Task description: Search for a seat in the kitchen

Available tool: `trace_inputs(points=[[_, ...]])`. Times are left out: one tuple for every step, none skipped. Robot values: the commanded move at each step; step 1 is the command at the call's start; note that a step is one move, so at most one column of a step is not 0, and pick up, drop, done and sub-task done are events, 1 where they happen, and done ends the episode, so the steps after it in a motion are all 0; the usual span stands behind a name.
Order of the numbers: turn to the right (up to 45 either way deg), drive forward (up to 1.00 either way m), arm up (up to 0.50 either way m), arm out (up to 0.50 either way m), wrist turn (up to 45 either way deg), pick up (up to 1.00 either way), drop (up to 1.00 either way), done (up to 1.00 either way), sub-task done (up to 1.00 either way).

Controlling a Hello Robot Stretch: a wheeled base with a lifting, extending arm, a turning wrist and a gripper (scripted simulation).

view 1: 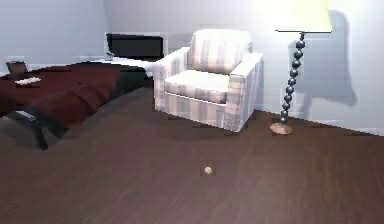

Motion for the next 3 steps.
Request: trace_inputs(points=[[-45.0, 0.00, 0.00, 0.00, 0.0, 0.00, 0.00, 0.00, 0.00], [-3.0, 0.00, 0.00, 0.00, 0.0, 0.00, 0.00, 0.00, 0.00], [0.0, 1.00, 0.00, 0.00, 0.0, 0.00, 0.00, 0.00, 0.00]])
